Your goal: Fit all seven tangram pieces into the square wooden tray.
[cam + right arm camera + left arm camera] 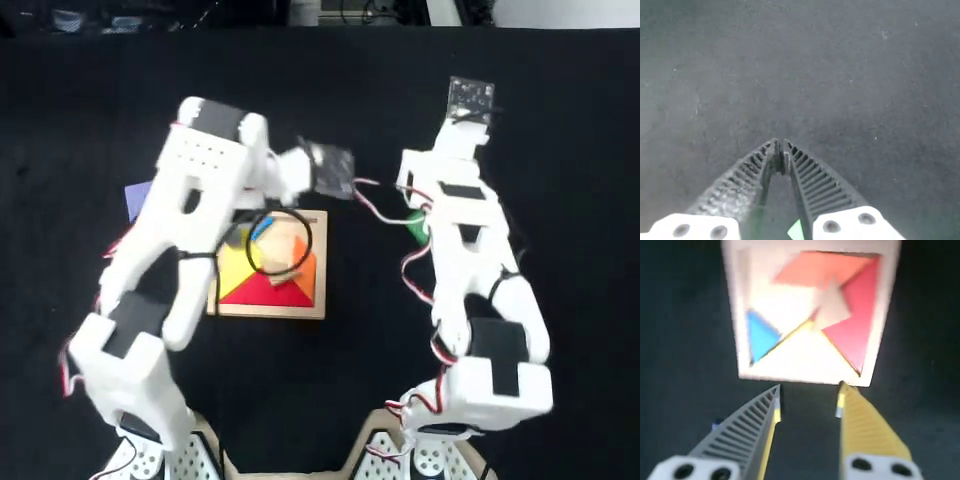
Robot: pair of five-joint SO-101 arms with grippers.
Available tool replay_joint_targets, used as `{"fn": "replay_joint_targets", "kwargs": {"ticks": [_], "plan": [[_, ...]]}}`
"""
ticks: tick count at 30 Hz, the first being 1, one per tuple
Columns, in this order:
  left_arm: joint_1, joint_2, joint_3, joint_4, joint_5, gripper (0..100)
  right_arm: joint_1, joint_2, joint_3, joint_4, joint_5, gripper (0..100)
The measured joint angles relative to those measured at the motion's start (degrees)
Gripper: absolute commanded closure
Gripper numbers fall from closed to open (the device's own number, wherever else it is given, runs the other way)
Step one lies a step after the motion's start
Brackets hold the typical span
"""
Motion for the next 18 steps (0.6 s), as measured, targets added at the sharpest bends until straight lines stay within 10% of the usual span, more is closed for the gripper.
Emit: {"fn": "replay_joint_targets", "kwargs": {"ticks": [11, 18], "plan": [[-18.5, -5.6, 9.6, -12.0, 55.6, 92, -10.3, -11.5, 9.4, -0.7, 7.6, 98.8], [-27.3, -5.6, 34.8, -35.0, 73.1, 92, -16.2, -18.4, 7.6, 14.9, 11.9, 98.8]]}}
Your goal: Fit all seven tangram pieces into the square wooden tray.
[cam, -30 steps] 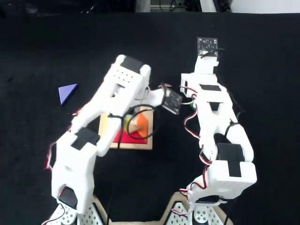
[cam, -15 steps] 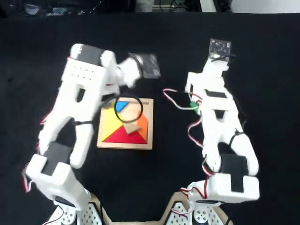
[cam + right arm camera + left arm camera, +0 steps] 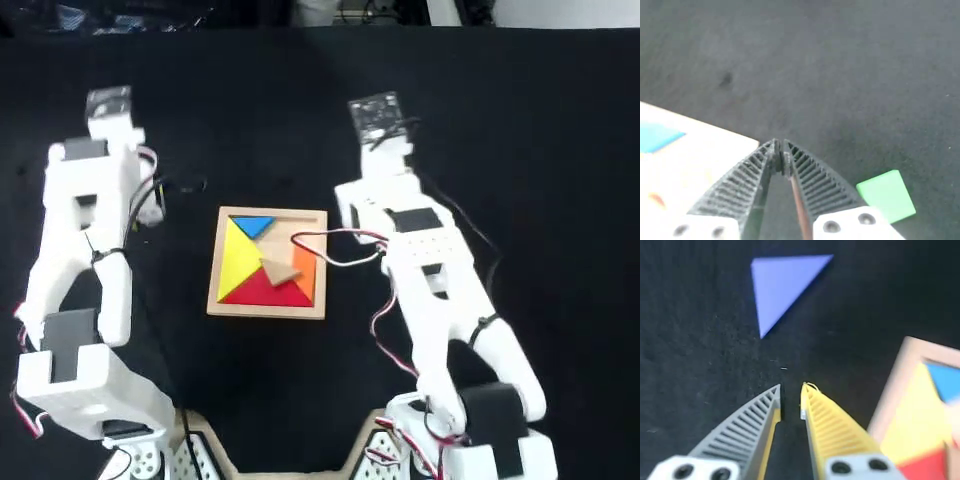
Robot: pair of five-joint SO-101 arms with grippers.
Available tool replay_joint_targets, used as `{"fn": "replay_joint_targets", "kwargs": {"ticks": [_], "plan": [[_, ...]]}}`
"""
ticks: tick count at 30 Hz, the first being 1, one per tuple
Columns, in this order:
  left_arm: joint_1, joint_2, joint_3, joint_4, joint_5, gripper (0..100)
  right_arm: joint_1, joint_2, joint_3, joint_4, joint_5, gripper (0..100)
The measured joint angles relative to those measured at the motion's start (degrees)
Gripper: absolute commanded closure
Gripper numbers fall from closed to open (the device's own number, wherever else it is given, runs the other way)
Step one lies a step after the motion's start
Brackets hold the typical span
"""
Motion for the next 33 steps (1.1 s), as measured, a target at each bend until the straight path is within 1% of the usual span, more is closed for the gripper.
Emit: {"fn": "replay_joint_targets", "kwargs": {"ticks": [3, 4, 7, 11, 14, 19, 28, 33], "plan": [[-2.9, 0.0, 8.8, -11.8, 5.4, 92, -2.2, -0.7, -1.8, 4.8, 3.5, 98.8], [-3.8, 0.0, 9.8, -14.2, 6.3, 92, -3.5, -0.7, -2.0, 6.3, 5.2, 98.8], [-4.8, -0.1, 11.4, -18.9, 7.8, 92, -7.8, -0.7, -3.0, 10.0, 7.8, 98.8], [-4.4, -0.1, 15.0, -23.3, 8.2, 92, -11.5, -0.7, -6.9, 16.4, 6.2, 98.8], [-3.8, -0.1, 16.2, -24.6, 8.2, 93, -14.7, -0.7, -8.2, 20.2, 5.9, 98.8], [-3.7, -0.1, 16.5, -25.1, 8.2, 93, -21.6, 1.2, -8.3, 20.7, 5.9, 98.8], [-3.7, -0.1, 16.5, -25.1, 8.5, 93, -24.8, 17.2, -18.4, 21.3, 5.9, 98.8], [-3.7, -0.1, 16.5, -25.1, 8.5, 93, -27.9, 18.8, -19.4, 21.9, 5.9, 98.8]]}}
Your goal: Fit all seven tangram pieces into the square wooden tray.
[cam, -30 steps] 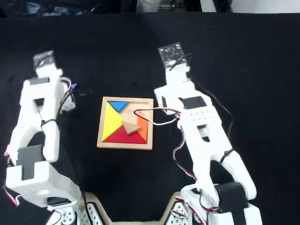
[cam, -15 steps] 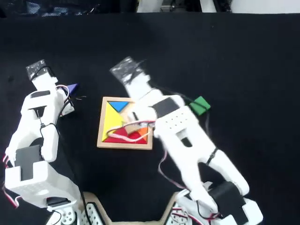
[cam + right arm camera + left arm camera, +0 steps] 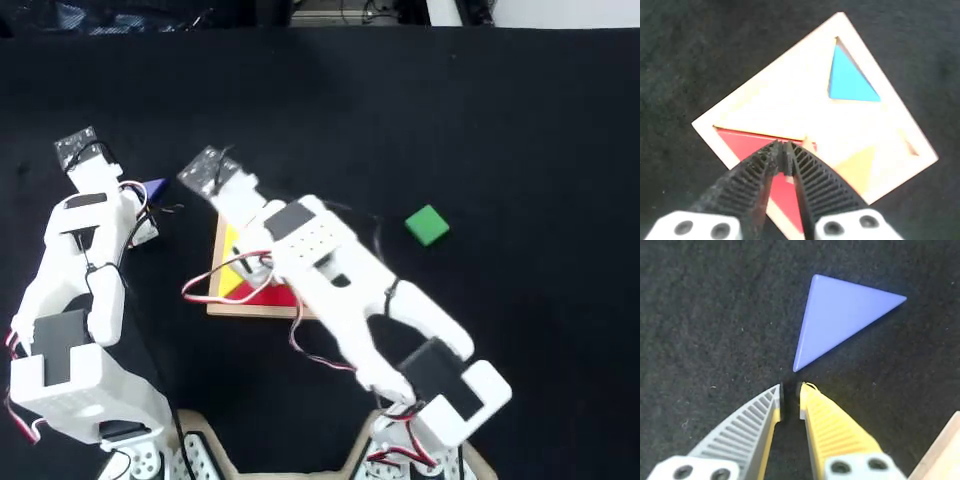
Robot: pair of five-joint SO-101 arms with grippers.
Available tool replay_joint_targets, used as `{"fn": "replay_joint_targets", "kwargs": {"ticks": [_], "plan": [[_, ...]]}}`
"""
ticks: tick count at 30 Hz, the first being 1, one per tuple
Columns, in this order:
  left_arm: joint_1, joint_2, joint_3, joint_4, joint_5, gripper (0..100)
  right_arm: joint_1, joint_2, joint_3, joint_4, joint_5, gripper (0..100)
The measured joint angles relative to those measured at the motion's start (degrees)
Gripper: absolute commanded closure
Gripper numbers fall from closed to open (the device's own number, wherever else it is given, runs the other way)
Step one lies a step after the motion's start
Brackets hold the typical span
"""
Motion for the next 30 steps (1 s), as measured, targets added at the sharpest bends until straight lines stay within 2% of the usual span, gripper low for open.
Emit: {"fn": "replay_joint_targets", "kwargs": {"ticks": [13, 24, 30], "plan": [[0.2, 0.0, 0.0, 0.0, 0.0, 93, -0.1, 0.4, 0.6, 0.0, -1.3, 98.8], [0.2, 0.0, 0.0, 0.0, 0.0, 93, 0.0, 6.9, 0.8, -1.8, -1.3, 98.8], [0.2, 0.0, 0.0, 0.0, 0.0, 93, 2.5, 7.6, -0.1, -1.9, -1.3, 98.8]]}}
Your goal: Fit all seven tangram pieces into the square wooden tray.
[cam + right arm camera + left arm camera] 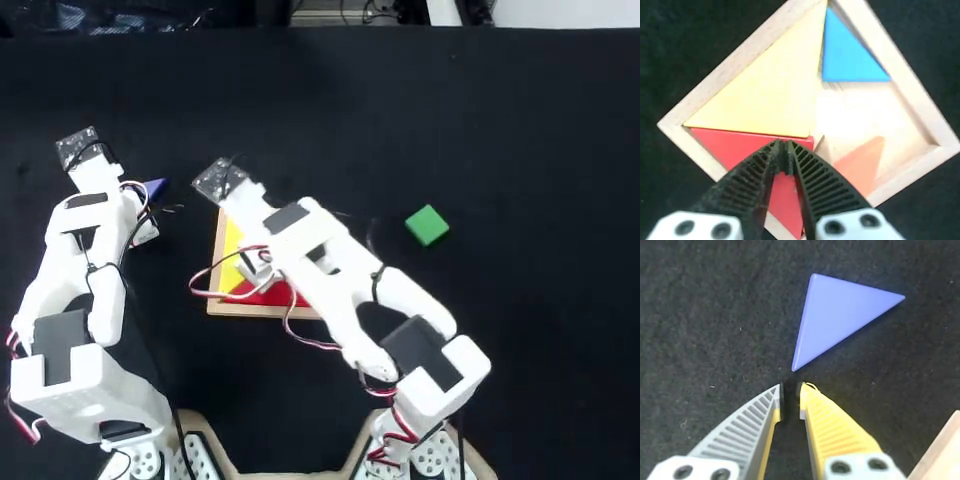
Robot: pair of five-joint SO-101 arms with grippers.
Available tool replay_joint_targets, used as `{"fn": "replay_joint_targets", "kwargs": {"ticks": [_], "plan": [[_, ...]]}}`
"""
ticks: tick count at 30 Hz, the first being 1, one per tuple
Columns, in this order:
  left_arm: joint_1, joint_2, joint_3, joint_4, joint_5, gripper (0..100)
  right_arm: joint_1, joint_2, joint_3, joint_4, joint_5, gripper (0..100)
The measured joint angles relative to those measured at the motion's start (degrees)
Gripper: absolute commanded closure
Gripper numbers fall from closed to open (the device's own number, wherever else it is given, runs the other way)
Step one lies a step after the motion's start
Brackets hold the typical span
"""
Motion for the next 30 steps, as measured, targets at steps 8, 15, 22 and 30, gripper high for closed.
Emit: {"fn": "replay_joint_targets", "kwargs": {"ticks": [8, 15, 22, 30], "plan": [[0.2, 0.0, 0.0, 0.0, 0.0, 93, 0.0, 0.0, 0.0, -1.8, 0.0, 98.8], [0.6, 0.0, 0.0, 0.0, 0.0, 93, 2.9, 0.0, 0.0, -2.8, 0.0, 98.8], [0.8, 0.0, 0.0, 0.0, 0.0, 93, 4.6, 0.0, 0.0, -3.4, 0.0, 98.8], [0.8, 0.0, 0.0, 0.0, 0.0, 93, 7.6, 0.0, 0.0, -4.9, 0.0, 98.8]]}}
